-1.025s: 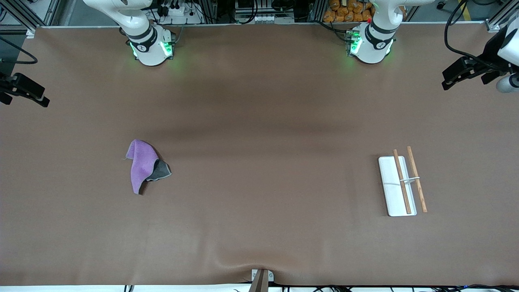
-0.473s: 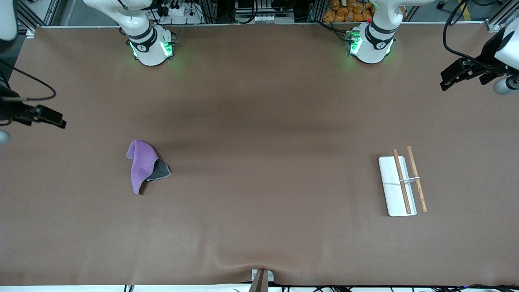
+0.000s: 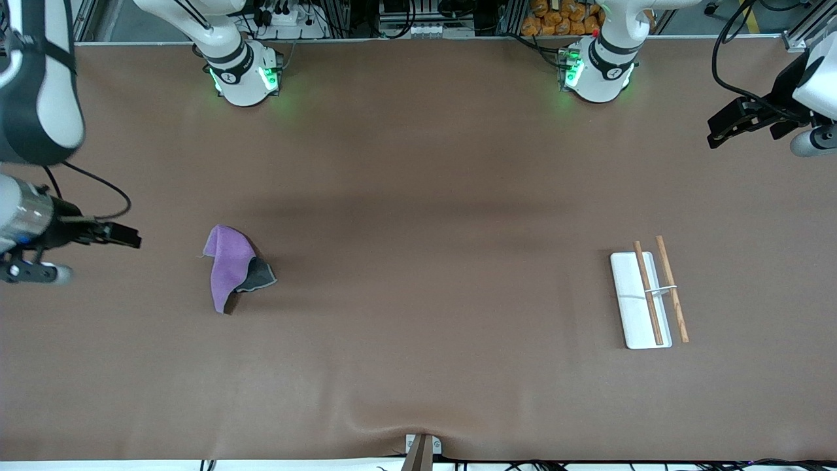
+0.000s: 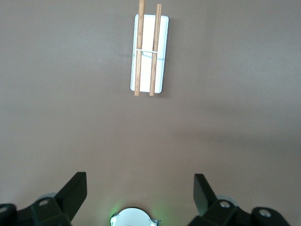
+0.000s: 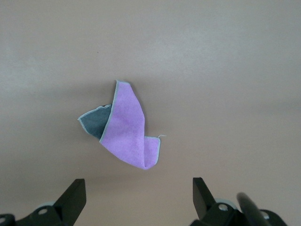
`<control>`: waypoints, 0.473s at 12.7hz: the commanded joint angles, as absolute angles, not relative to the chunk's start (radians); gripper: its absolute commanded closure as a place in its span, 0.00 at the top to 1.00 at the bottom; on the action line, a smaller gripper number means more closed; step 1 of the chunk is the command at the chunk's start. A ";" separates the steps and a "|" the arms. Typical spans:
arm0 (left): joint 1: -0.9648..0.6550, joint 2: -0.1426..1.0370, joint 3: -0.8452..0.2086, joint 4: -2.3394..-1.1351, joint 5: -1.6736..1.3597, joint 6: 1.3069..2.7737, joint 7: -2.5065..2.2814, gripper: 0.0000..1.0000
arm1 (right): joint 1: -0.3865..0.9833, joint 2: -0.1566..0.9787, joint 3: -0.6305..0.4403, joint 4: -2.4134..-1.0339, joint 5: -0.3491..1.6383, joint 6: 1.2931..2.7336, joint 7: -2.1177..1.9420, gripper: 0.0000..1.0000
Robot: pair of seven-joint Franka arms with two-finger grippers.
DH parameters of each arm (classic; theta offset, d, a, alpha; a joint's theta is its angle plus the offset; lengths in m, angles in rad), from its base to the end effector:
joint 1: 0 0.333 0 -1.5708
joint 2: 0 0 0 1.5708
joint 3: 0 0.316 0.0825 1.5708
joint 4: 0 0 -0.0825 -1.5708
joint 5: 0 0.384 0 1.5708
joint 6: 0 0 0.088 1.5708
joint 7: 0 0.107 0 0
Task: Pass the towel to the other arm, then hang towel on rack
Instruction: 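Move the right gripper down toward the purple towel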
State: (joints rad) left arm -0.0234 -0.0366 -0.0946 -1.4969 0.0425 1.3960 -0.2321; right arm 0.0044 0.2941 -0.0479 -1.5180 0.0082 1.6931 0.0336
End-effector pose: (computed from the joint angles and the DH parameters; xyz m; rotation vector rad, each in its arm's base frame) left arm 0.5213 -0.0577 0.6638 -3.0788 -0.1854 0.0857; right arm 0.6373 -0.0236 0.4834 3.1284 -0.1211 -0.1860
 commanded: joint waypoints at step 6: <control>-0.014 -0.037 -0.101 -1.486 0.052 1.394 -0.210 1.00 | 0.005 0.501 -0.049 -1.509 0.020 1.886 0.034 1.00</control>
State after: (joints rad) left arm -0.0227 -0.0366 -0.0945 -1.4947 0.0425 1.3966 -0.2321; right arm 0.0089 0.4557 -0.0487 -1.5239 0.0083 1.8418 0.0339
